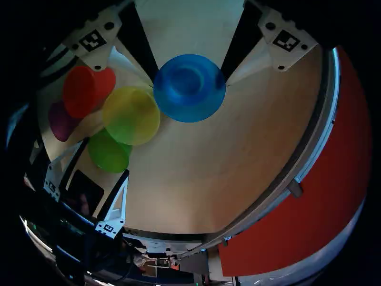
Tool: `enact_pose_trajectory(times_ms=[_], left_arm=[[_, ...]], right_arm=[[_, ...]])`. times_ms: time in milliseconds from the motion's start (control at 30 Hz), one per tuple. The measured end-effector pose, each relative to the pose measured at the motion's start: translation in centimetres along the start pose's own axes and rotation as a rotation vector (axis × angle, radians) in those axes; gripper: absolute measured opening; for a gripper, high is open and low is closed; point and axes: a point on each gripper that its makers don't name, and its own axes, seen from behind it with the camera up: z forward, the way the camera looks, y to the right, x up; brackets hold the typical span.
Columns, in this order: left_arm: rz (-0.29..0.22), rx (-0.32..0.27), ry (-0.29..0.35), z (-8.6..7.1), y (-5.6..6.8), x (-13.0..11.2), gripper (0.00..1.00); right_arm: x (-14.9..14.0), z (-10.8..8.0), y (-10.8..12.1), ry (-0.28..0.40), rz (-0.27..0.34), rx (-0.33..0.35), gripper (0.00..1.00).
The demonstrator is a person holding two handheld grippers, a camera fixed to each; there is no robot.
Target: Pour water
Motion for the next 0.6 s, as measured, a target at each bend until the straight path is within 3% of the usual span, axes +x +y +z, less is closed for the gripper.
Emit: enact_pose_trajectory(times_ms=[600], left_arm=[[0.005,0.006,0.001,-0.52,-0.02,0.09,0.85]], right_arm=[[-0.75,0.41,-0.02,-0.031,-0.018,-0.005,0.99]])
